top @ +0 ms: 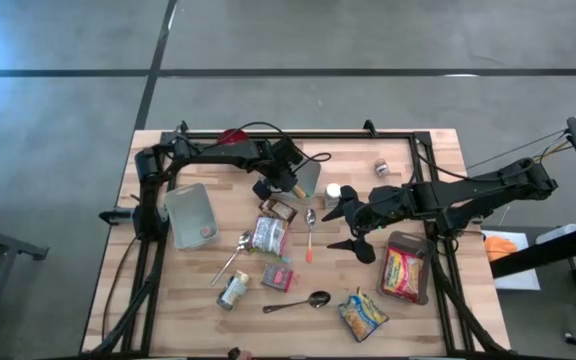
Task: Pick & Place Food Item
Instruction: Put the yellow spoon into the right gray bin
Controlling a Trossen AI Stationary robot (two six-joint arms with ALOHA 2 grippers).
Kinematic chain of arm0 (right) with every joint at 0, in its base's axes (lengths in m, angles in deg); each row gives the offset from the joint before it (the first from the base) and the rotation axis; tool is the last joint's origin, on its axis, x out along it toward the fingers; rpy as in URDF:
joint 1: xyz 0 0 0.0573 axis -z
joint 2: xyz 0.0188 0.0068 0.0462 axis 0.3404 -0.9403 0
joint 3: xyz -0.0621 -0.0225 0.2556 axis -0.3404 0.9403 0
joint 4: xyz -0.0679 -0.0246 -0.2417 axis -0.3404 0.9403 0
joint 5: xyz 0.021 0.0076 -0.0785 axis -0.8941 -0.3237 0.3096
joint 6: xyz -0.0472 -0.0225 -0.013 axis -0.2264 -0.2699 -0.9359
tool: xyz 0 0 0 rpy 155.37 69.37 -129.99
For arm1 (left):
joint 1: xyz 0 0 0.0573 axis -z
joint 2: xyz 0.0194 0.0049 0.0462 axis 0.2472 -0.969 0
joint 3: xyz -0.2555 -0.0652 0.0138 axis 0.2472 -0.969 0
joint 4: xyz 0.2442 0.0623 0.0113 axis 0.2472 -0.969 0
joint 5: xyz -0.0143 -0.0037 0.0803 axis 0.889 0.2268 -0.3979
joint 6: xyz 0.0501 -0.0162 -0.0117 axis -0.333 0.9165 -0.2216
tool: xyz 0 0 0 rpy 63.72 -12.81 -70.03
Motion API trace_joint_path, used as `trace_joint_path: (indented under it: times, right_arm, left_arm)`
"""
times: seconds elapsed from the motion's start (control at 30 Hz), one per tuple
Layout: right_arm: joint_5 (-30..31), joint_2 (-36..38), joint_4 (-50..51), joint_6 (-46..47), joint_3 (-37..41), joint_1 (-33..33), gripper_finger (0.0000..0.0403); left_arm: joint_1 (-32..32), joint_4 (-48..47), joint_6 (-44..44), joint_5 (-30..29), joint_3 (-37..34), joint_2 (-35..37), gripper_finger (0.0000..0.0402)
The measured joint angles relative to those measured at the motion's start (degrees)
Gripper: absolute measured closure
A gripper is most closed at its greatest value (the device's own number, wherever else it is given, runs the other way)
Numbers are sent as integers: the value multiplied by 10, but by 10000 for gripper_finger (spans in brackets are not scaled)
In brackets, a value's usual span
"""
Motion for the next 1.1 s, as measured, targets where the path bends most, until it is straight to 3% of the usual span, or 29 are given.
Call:
trace_joint_path:
  times: [0.53,0.87,1.1]
  right_arm:
    - [0,0,0,0,0,0,60]
    - [0,0,0,0,0,0,60]
    - [0,0,0,0,0,0,60]
  left_arm:
    - [0,3,0,0,0,0,341]
    - [-1,5,55,0,0,0,369]
    - [-1,5,60,-2,0,0,338]
